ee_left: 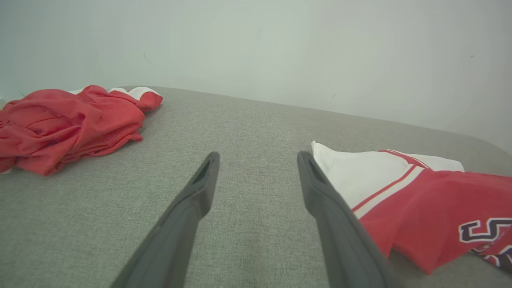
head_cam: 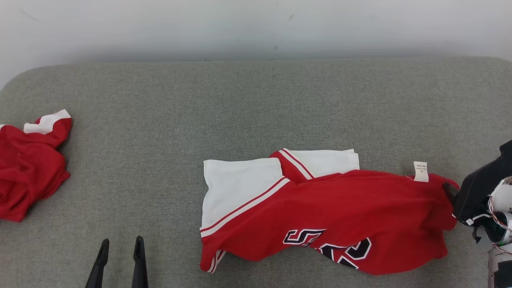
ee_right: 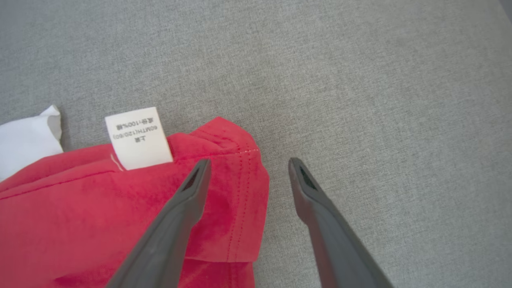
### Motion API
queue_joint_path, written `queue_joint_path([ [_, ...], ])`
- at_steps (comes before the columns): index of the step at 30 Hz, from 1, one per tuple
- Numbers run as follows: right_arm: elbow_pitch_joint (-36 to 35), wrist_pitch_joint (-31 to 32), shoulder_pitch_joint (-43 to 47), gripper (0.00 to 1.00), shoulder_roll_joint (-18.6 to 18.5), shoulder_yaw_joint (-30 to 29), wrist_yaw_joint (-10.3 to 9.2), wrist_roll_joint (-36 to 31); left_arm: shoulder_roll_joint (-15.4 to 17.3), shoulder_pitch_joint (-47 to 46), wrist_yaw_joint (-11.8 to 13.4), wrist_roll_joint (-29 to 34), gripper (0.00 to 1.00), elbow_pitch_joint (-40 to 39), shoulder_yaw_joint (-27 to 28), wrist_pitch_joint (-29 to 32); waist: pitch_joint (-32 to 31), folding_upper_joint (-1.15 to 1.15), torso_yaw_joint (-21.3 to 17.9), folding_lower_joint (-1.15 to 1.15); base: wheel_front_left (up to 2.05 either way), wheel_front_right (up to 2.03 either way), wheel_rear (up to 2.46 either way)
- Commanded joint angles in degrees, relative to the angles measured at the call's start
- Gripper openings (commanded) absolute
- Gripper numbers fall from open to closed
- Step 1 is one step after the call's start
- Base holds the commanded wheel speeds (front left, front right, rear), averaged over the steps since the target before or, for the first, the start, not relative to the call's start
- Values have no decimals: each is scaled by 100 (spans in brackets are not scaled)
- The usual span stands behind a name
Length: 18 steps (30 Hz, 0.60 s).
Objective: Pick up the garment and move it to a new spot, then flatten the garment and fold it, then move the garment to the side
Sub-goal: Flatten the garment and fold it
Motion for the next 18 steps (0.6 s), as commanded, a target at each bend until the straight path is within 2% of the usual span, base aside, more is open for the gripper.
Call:
queue_joint_path([
  [1, 46, 58, -66, 100, -42, 36, -13, 36, 25, -39, 6, 16, 100, 0, 4, -19, 36, -1, 30, 0, 0, 0, 0],
  [12, 245, 6, -92, 100, -130, 341, -13, 131, 56, -46, 6, 53, 100, -38, -27, -19, 98, -1, 47, 0, 0, 0, 0],
  [18, 267, -242, -62, 100, -194, 553, -13, 122, 70, -47, 6, 47, 100, -14, -63, -19, 77, -1, 29, 0, 0, 0, 0],
])
